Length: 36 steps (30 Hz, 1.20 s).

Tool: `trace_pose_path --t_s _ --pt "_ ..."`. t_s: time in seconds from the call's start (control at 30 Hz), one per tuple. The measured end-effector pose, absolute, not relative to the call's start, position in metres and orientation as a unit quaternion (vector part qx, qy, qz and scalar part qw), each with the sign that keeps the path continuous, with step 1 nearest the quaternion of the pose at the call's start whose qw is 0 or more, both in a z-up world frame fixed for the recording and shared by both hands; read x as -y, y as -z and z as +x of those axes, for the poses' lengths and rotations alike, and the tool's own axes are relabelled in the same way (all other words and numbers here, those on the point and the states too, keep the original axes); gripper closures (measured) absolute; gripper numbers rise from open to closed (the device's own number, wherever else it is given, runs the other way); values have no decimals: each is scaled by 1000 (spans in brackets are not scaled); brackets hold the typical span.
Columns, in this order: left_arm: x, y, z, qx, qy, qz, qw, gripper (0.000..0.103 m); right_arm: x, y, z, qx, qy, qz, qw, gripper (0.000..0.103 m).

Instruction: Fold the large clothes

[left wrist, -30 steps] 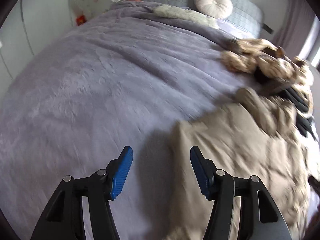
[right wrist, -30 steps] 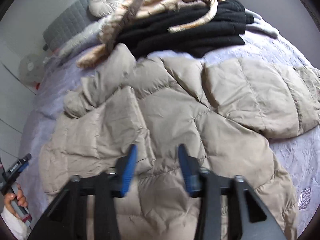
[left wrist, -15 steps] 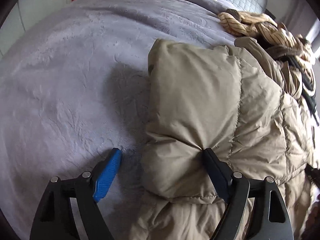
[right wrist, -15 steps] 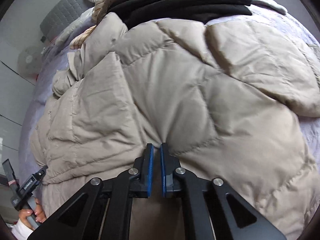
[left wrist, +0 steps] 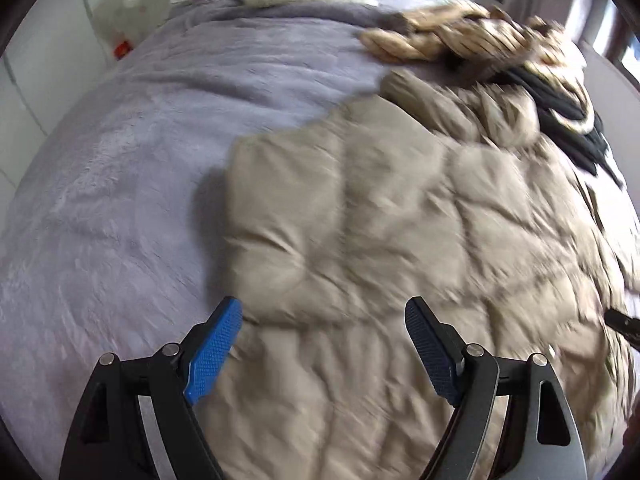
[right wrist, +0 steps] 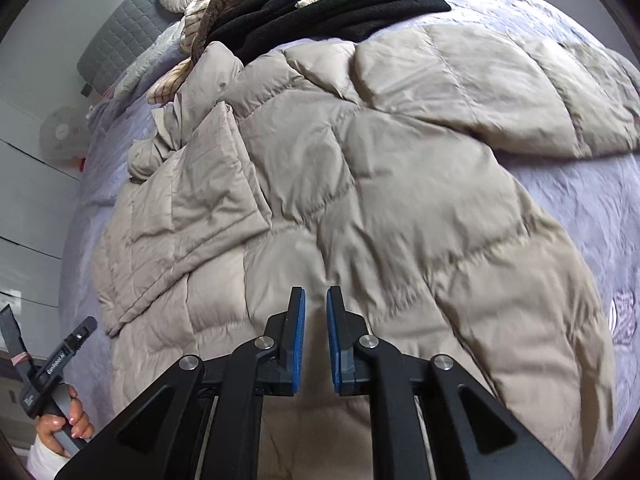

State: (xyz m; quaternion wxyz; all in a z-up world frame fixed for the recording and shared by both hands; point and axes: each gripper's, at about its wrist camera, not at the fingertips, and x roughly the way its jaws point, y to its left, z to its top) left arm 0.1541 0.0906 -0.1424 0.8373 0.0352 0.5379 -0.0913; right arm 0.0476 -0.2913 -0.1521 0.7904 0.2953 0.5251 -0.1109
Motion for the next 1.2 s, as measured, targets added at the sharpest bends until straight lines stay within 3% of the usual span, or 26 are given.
trace_pose_path --t_s 0.2,0.4,0.43,0.47,0.5,0.6,0.67,0.8,0.87,1.2 --pt "-39 145 114 -559 126 53 818 18 300 150 13 -523 112 323 781 66" --pt "8 144 82 -576 152 56 802 18 317 139 -11 -514 107 333 784 39" --pt "13 144 80 -576 154 57 801 16 323 137 -14 -511 107 337 784 33" --pt "21 144 76 -575 155 62 801 2 327 136 -17 -507 108 341 784 30" --pt "26 142 74 -572 154 66 803 0 334 135 -21 -503 108 347 784 26" --pt "46 138 66 -564 160 77 806 0 354 132 -33 -493 114 362 783 25" --pt "57 136 65 -564 163 82 805 0 369 130 -41 -486 119 373 781 16" --pt "80 130 62 -560 166 89 807 0 401 128 -55 -472 138 388 779 15" --pt "91 128 61 -558 163 95 808 0 417 128 -61 -463 147 393 780 0" --pt "129 134 64 -585 162 94 789 0 508 139 -85 -436 202 444 756 0"
